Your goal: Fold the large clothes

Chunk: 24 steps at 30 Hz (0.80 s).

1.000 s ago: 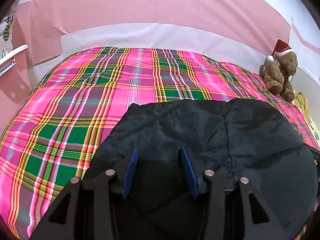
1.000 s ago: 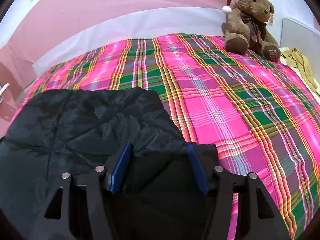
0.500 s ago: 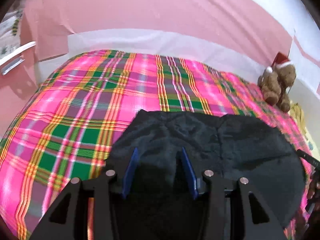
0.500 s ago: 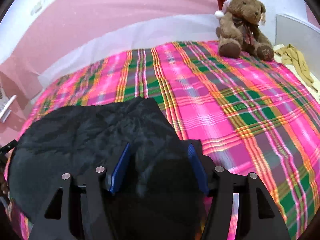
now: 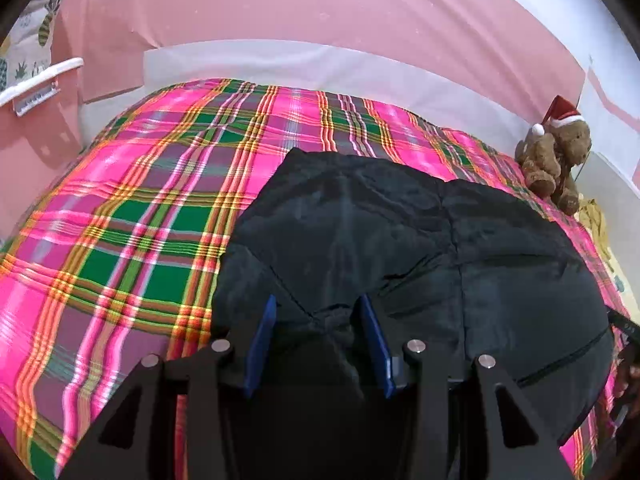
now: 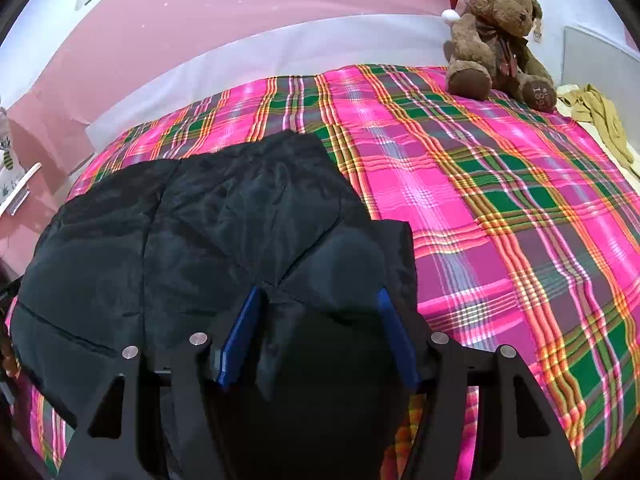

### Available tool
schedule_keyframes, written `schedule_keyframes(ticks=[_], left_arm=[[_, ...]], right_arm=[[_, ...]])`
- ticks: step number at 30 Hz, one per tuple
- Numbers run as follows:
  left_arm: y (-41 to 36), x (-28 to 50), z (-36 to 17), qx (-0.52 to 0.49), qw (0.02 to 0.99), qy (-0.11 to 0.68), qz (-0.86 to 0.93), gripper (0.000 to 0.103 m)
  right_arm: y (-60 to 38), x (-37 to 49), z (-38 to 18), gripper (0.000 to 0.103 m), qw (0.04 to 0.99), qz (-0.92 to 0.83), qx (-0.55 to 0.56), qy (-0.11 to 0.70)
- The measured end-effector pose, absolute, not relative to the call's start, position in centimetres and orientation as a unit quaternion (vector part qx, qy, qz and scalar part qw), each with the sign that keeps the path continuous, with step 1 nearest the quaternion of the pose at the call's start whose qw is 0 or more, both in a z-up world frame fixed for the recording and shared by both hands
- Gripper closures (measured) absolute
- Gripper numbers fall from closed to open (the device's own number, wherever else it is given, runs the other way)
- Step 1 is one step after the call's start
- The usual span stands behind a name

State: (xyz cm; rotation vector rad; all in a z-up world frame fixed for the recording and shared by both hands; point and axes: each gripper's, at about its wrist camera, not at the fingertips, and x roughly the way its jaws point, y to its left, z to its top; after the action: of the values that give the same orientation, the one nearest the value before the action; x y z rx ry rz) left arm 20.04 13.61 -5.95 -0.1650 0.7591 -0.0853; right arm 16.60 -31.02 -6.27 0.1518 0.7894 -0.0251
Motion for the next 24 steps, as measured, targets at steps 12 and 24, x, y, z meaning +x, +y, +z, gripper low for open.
schedule_keyframes(ticks=[12,24], left_arm=[[12.5,16.2,-4.0,-0.069,0.926,0.370,-0.014,0.056],[13.7,15.5,-4.3,-0.070,0.926,0.372,0.005,0.050]], right_arm=[[-31.2,13.1,-5.1,0.041,0.922,0.001,0.079,0.379],[-31.6,12.2,-5.9,0.037,0.917,0.003,0.094,0.388]])
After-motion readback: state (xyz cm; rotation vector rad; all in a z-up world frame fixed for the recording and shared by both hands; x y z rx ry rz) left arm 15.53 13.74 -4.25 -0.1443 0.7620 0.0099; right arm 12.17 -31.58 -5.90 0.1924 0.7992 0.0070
